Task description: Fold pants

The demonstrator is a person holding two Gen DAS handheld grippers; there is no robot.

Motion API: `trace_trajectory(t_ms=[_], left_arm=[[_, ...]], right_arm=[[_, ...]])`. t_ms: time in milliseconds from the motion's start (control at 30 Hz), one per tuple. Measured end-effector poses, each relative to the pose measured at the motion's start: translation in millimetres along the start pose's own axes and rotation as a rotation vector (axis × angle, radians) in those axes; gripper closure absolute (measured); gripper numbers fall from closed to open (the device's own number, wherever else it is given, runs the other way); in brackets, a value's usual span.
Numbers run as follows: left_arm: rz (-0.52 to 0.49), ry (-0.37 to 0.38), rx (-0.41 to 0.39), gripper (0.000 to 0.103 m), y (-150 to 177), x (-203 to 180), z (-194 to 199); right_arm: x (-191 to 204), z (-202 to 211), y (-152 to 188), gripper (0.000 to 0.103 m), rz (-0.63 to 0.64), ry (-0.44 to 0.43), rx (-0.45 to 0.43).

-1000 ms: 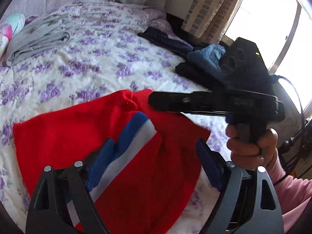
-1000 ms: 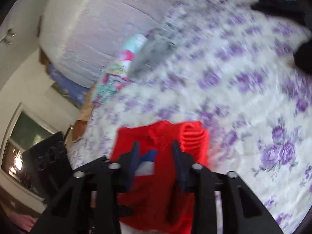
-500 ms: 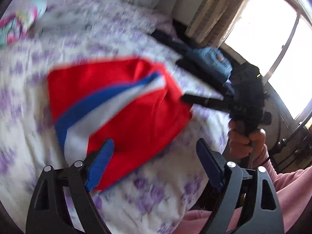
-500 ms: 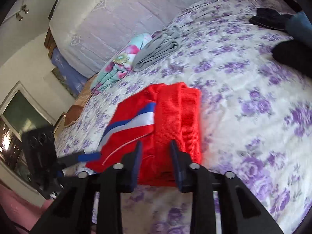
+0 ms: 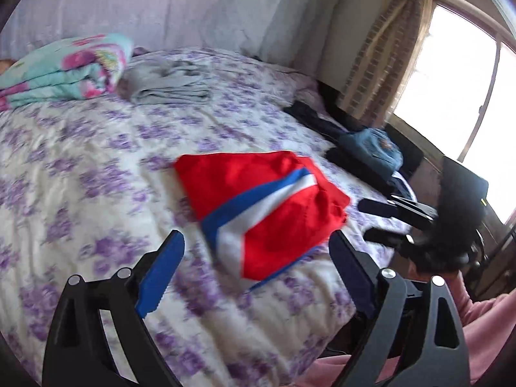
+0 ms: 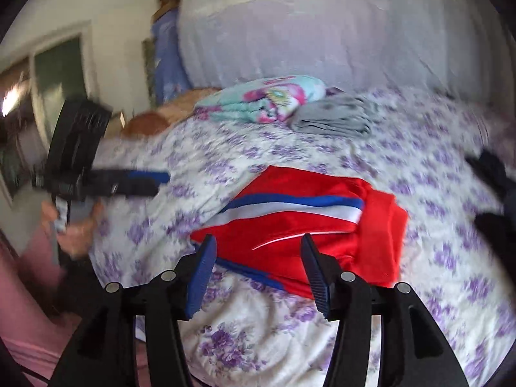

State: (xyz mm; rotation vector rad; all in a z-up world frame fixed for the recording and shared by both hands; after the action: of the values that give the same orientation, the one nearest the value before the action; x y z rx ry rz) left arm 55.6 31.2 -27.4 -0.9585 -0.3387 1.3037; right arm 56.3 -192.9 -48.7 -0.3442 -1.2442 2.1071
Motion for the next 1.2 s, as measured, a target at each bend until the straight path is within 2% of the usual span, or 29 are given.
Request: trace_trajectory(t_ms=[100, 200, 333, 500, 667, 833, 933, 1100, 1133, 1200], left_arm=[[0.061, -0.033, 0.002, 0.013, 2, 18, 2], [0.116, -0.056, 0.023, 0.011, 5, 31, 2], [0.138, -0.108, 0.064, 0.011, 7, 38, -4], [0.138, -0.160, 0.108, 0.010, 7, 37, -14], [0.132, -0.153, 0.141, 0.010, 7, 34, -21], [0.141, -0.142, 0.169, 0.010, 8, 32, -30], [0.143, -0.144, 0.191, 0.010, 8, 31, -38], [0.145, -0.170, 0.221, 0.010, 9, 31, -48], [0.142, -0.177, 0.226, 0.010, 9, 30, -49], [0.137, -0.188, 0.232, 0.009, 8, 29, -51]], right_arm=[[32, -14, -1, 0.044, 0.183, 0.051, 0.044], [64, -33, 7, 0.044, 0.410, 0.142, 0.111], [79, -56, 17, 0.044, 0.587, 0.249, 0.192], [77, -72, 24, 0.044, 0.664, 0.322, 0.268], [75, -78, 32, 0.044, 0.747, 0.383, 0.322], [71, -87, 36, 0.043, 0.802, 0.433, 0.333], [66, -92, 34, 0.039, 0.808, 0.436, 0.324], [60, -98, 29, 0.039, 0.797, 0.434, 0.288], [59, -98, 28, 0.040, 0.785, 0.430, 0.283], [57, -96, 27, 0.052, 0.769, 0.420, 0.271]])
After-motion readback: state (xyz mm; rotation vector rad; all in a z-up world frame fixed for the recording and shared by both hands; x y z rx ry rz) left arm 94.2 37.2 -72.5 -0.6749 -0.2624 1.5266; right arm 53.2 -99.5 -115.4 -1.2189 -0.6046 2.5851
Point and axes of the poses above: each gripper's, at about its wrist camera, not at the fingertips, and z roughly against the way its jaws point, x to its left, y to its underside, the point moved 3 cm from there along -z, roughly the way its jaws point, and after that the axes turned 5 degrees about -y, right-handed, at the moved point
